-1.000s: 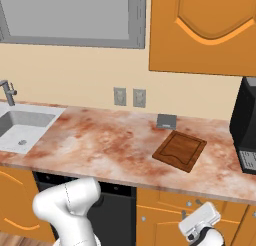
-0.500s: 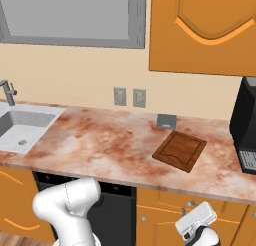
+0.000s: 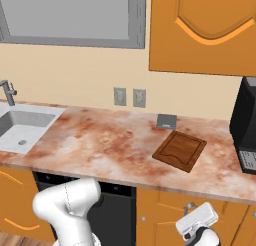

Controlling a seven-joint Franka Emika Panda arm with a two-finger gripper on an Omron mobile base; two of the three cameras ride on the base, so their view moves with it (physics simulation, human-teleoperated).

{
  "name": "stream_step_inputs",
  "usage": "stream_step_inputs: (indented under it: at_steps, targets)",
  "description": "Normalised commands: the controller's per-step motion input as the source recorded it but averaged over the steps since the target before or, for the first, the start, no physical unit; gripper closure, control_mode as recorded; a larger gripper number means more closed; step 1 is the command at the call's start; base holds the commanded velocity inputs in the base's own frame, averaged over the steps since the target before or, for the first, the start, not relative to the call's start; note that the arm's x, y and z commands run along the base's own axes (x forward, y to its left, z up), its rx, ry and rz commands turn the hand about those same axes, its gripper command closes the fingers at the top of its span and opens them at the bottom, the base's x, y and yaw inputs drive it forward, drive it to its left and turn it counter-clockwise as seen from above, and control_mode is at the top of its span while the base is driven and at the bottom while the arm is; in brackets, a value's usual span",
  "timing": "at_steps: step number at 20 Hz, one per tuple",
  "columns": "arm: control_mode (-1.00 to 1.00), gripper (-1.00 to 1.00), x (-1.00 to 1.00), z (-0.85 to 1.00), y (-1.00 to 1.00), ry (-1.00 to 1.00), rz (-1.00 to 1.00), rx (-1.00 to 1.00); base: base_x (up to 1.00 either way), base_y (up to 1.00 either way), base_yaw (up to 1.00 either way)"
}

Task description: Open the drawer on the right and place the cutting tools on the cutting board.

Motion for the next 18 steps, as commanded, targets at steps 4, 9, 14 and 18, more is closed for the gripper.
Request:
stream_step_inputs:
  at_steps: [4, 9, 14, 18]
  targets:
    - [-1.00, 1.00, -0.13, 0.00, 0.01, -0.02, 0.00, 0.02, 0.00, 0.00, 0.00]
    - [-1.00, 1.00, -0.54, 0.00, 0.00, -0.06, -0.01, 0.01, 0.00, 0.00, 0.00]
    - [-1.00, 1.00, -0.71, 0.00, 0.00, -0.07, -0.01, 0.00, 0.00, 0.00, 0.00]
    - [-1.00, 1.00, -0.76, 0.00, -0.04, -0.07, -0.02, 0.00, 0.00, 0.00, 0.00]
